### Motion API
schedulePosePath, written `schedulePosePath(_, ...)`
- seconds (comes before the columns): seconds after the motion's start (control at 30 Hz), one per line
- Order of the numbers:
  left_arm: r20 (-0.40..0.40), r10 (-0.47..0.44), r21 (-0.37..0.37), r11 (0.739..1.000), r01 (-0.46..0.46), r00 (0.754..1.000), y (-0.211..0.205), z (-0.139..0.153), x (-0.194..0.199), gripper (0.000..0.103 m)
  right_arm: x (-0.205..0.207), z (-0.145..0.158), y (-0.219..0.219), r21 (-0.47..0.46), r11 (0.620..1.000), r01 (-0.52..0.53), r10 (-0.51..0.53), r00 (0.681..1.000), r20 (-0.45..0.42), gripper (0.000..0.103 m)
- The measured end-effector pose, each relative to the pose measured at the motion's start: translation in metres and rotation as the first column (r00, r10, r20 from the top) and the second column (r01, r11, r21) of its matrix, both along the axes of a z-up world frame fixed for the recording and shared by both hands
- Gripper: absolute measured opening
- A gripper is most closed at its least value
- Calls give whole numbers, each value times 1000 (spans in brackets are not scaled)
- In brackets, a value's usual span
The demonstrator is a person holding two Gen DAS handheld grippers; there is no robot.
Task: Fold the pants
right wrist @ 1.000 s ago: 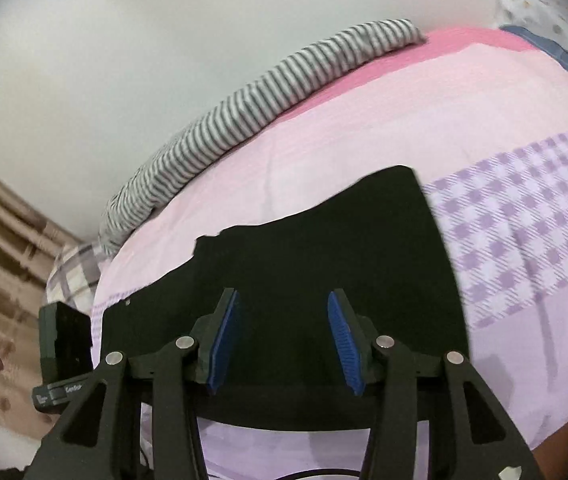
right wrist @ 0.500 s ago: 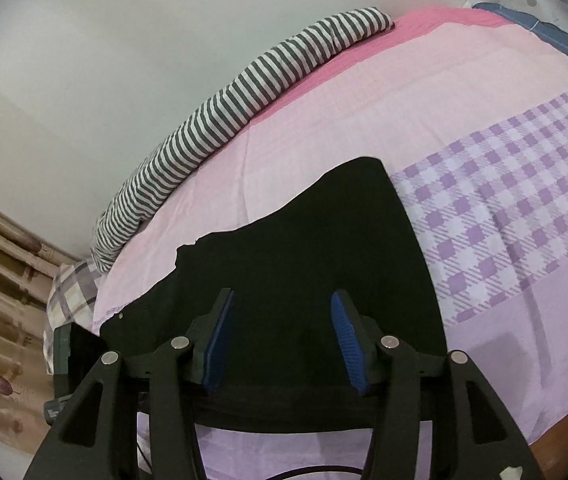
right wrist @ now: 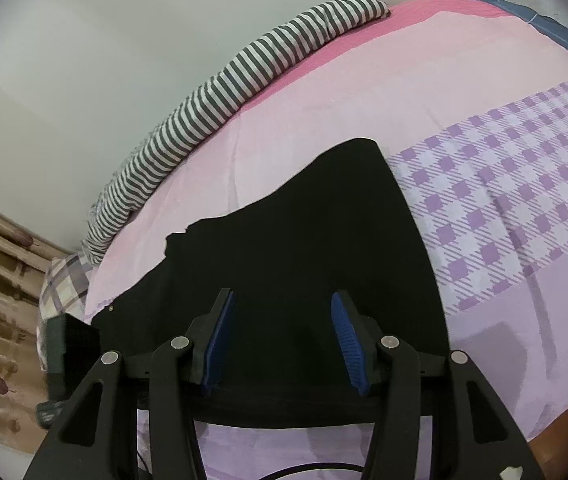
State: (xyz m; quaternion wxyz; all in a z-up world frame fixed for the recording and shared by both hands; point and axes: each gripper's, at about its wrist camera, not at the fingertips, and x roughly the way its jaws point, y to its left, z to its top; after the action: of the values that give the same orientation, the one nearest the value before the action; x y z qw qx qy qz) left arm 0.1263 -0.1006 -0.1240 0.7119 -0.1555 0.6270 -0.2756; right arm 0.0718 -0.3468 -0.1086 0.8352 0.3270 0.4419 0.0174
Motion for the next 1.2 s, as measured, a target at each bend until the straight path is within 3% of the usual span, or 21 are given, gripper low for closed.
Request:
schedulePosePath(0.1, 90, -73, 59, 996, 68, 993, -11, 22, -8, 6, 0, -1, -1, -29, 1000, 7, -7, 1000, -22, 48)
schedulePosePath(0.2, 115, -113, 89, 991, 103, 987, -8, 34, -14, 6, 1, -2, 0, -33, 999, 3, -4, 999, -33, 48)
schedulePosePath(0.3, 107, -138, 144, 982, 122, 985, -1, 28, -21, 6, 4, -6, 5, -52, 999, -16, 13, 998, -58, 48)
schedulePosePath(0.4, 44, -116, 155, 982, 108, 992, 0, 8, -19, 6, 7, -12, 11, -71, 997, -37, 31, 996, -89, 48)
schedulePosePath(0.6, 48, -136, 190, 974, 124, 990, -5, 7, -20, 8, 13, -22, 17, -125, 990, -73, 53, 987, -154, 47)
schedulePosePath(0.67, 47, -134, 202, 972, 122, 990, -5, 6, -21, 14, 20, -18, 18, -145, 985, -89, 67, 986, -154, 47)
schedulePosePath(0.9, 36, -93, 178, 980, 86, 995, 2, 5, -19, 19, 72, -5, 7, -311, 945, -103, 71, 991, -112, 47)
schedulePosePath(1.03, 52, -62, 132, 990, 54, 997, 14, 12, -19, 22, 91, -14, 5, -332, 936, -114, 67, 987, -149, 49)
schedulePosePath(1.2, 126, 43, 59, 997, -50, 991, 54, 33, -18, 31, 75, -20, 13, -292, 948, -125, 81, 984, -158, 50)
